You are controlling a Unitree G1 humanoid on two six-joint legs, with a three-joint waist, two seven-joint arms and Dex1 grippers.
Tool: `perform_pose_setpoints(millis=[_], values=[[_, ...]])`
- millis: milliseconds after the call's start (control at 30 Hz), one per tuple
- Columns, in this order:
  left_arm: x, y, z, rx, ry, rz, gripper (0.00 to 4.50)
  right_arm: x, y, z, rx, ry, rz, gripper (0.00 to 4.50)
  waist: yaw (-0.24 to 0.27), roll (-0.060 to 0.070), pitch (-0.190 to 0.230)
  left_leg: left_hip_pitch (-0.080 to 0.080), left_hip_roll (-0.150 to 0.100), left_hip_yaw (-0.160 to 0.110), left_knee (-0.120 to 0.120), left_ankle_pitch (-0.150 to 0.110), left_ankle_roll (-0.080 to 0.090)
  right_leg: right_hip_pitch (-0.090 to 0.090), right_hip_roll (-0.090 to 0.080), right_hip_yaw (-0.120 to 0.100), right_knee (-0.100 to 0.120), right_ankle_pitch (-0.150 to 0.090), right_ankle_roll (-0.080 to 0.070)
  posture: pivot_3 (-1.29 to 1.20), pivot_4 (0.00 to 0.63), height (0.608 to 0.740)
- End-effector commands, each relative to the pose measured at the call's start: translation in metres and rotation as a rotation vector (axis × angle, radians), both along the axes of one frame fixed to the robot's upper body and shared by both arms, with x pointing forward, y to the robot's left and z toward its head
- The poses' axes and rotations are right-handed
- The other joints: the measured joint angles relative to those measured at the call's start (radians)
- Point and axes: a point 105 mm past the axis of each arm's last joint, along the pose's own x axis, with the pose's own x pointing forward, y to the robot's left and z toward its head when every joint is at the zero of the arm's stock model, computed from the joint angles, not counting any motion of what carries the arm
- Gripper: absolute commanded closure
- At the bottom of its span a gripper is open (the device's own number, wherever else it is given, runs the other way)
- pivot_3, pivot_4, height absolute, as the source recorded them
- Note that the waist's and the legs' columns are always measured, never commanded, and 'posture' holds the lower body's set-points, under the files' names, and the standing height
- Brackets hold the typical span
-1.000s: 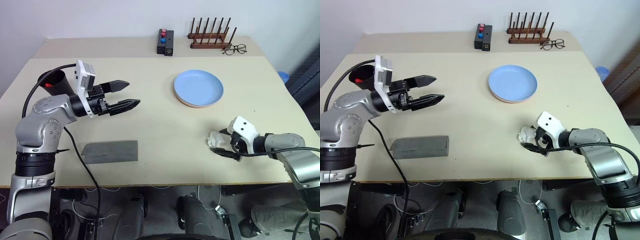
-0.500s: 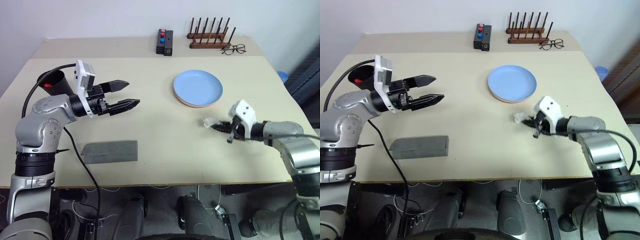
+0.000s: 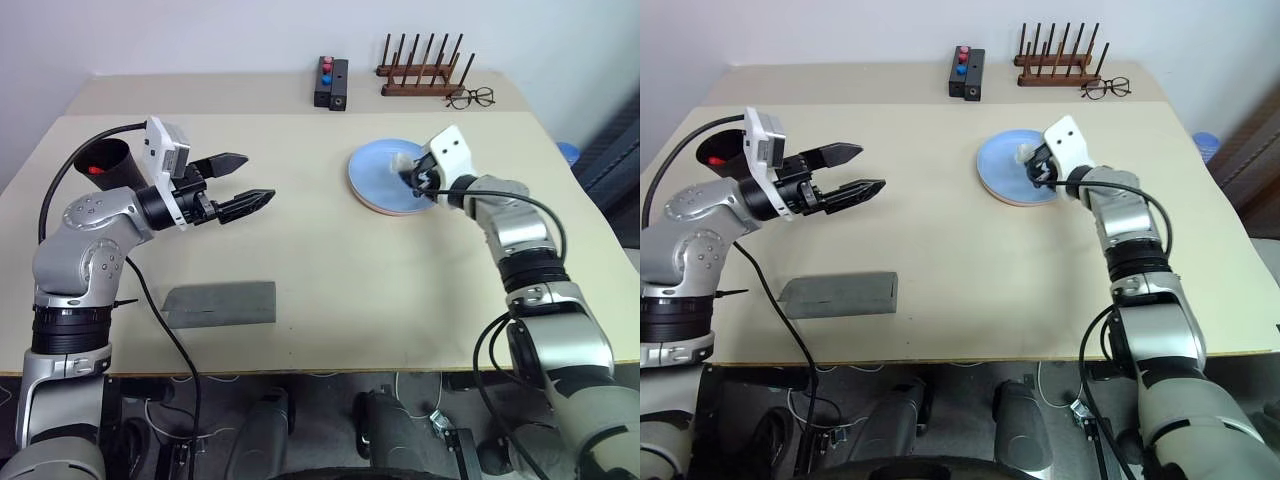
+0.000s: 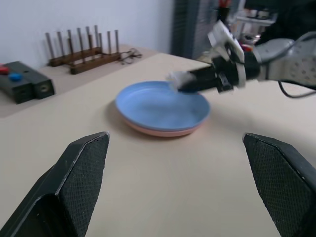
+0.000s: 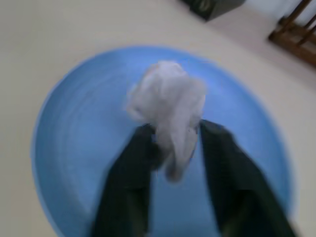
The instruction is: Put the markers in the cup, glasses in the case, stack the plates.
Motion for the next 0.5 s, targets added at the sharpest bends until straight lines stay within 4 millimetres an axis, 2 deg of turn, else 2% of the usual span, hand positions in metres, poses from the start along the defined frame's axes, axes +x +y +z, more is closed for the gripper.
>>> perform_pose_setpoints(millis=[33,100,133,200,300,367,433,500], values=[[-0.008,0.004,0.012,-0.017,-0.051,0.019,0.00,0.004,-0.007,0.031,0.002,-0.096,0.001,1.09,-0.001,0.000,0.000,0.000,0.000,0.000,0.000,0.000,0.000,0.000,0.000,0.000,0.000,0.000,0.000,0.00,0.150,0.740],[-0.009,0.007,0.011,-0.014,-0.054,0.027,0.00,0.003,-0.009,0.035,-0.005,-0.112,0.012,0.07,-0.003,0.000,0.000,0.000,0.000,0.000,0.000,0.000,0.000,0.000,0.000,0.000,0.000,0.000,0.000,0.00,0.150,0.740],[-0.010,0.006,0.011,-0.014,-0.054,0.028,0.00,0.002,-0.009,0.038,0.002,-0.119,0.024,0.07,-0.003,0.000,0.000,0.001,0.000,0.000,0.000,0.000,0.000,0.000,0.000,0.000,0.001,0.000,0.000,0.00,0.150,0.740],[-0.010,0.009,0.010,-0.018,-0.050,0.034,0.00,-0.007,-0.004,0.064,0.130,-0.183,0.101,0.07,-0.004,0.001,0.001,0.001,0.001,0.000,0.000,0.000,0.000,0.000,0.001,0.000,0.002,0.000,0.000,0.00,0.150,0.740],[-0.008,0.010,0.011,-0.022,-0.049,0.035,0.00,-0.023,-0.001,0.088,0.233,-0.256,0.188,0.07,-0.005,0.002,0.001,0.001,0.001,0.000,0.000,0.000,0.000,0.000,0.001,0.000,0.002,0.000,0.000,0.00,0.150,0.740],[-0.008,0.011,0.011,-0.035,-0.049,0.027,0.00,-0.051,0.006,0.086,0.237,-0.259,0.328,0.07,0.000,0.001,0.001,0.001,0.001,0.000,0.000,0.000,0.000,0.000,0.001,0.000,0.001,0.000,0.000,0.00,0.150,0.740],[-0.009,0.011,0.007,-0.037,-0.040,0.010,0.00,-0.088,0.015,0.069,0.216,-0.159,0.502,0.07,0.010,0.001,0.000,0.001,0.001,-0.002,-0.001,0.000,0.000,0.001,0.001,-0.001,0.001,-0.001,0.001,0.00,0.150,0.740],[-0.012,0.010,0.001,-0.040,-0.021,-0.006,0.00,-0.125,0.015,0.054,0.205,-0.065,0.619,0.07,0.014,0.001,0.000,0.000,0.000,-0.003,-0.001,-0.001,0.001,0.002,0.000,-0.002,0.000,-0.001,0.002,0.00,0.150,0.740]])
